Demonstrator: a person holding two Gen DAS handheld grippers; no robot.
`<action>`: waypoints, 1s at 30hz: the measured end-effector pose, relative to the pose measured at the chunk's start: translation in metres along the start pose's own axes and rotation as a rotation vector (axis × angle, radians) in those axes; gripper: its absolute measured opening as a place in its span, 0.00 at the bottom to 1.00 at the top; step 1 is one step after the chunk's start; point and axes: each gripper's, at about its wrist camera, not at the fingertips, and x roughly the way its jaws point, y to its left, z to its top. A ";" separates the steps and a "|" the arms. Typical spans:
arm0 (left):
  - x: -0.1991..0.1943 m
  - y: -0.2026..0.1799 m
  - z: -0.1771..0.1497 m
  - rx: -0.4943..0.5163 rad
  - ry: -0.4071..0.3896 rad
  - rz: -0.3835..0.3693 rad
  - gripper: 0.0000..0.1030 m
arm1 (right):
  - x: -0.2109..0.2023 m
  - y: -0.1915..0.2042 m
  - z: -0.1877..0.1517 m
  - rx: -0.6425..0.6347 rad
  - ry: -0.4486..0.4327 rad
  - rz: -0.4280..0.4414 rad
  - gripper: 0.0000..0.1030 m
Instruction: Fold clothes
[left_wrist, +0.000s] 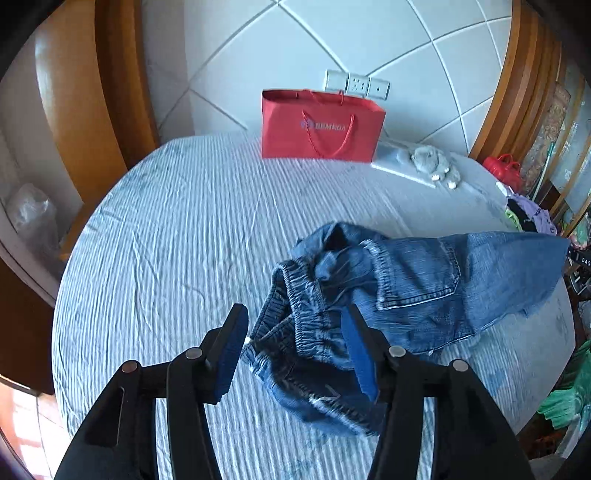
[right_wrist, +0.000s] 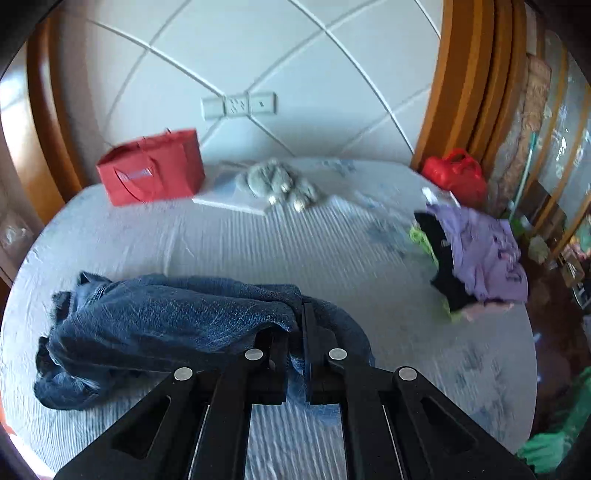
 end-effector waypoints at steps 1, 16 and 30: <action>0.009 0.002 -0.005 0.000 0.025 -0.003 0.52 | 0.011 -0.007 -0.010 0.020 0.047 -0.018 0.07; 0.121 -0.023 -0.005 -0.023 0.146 -0.046 0.52 | 0.021 -0.060 -0.085 0.139 0.206 -0.010 0.69; 0.112 -0.049 -0.005 -0.062 0.106 0.088 0.31 | 0.064 -0.092 -0.084 -0.038 0.268 0.046 0.85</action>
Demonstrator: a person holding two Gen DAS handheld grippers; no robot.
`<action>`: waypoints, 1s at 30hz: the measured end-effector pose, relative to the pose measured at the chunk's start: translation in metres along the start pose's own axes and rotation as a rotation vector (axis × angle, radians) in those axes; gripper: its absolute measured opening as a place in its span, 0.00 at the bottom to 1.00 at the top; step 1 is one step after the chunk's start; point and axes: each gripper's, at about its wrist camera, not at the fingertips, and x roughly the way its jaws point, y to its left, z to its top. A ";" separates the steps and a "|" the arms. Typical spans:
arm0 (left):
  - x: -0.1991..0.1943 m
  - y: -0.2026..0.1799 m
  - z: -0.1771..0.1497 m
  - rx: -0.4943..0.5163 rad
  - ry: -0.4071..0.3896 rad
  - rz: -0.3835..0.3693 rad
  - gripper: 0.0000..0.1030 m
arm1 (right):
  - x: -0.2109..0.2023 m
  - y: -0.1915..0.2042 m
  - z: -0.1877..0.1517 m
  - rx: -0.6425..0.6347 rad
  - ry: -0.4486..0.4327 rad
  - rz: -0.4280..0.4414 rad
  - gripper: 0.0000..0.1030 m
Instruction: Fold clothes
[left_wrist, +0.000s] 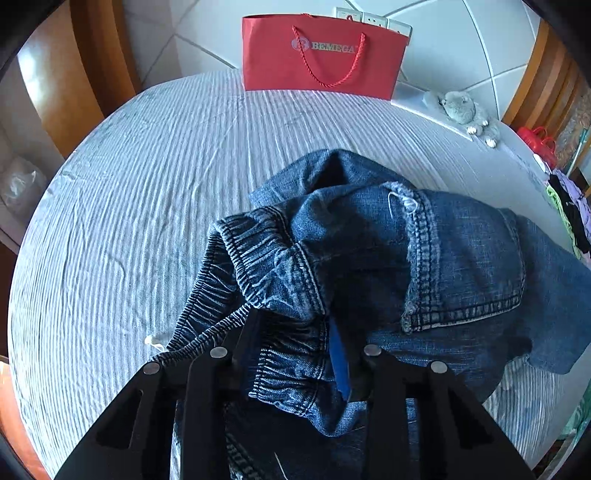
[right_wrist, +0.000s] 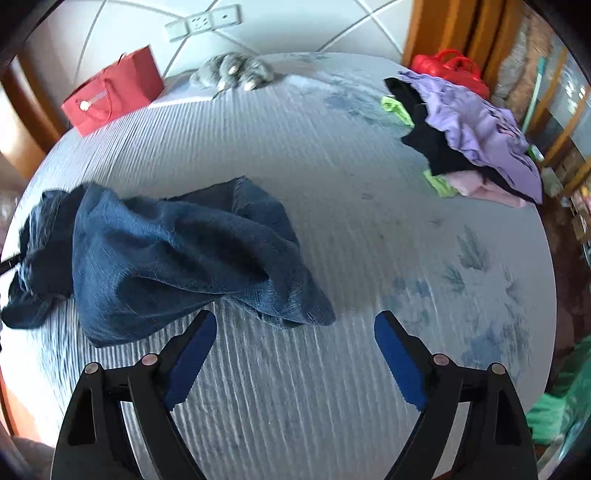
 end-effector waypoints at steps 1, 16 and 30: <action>-0.007 0.001 0.000 -0.013 -0.015 0.010 0.30 | 0.010 0.002 0.003 -0.027 0.011 0.003 0.85; -0.083 0.028 0.090 0.002 -0.245 0.060 0.15 | -0.015 0.002 0.082 0.076 -0.241 0.083 0.08; -0.316 0.069 0.224 0.072 -0.828 0.090 0.17 | -0.300 0.054 0.188 0.056 -1.019 0.007 0.08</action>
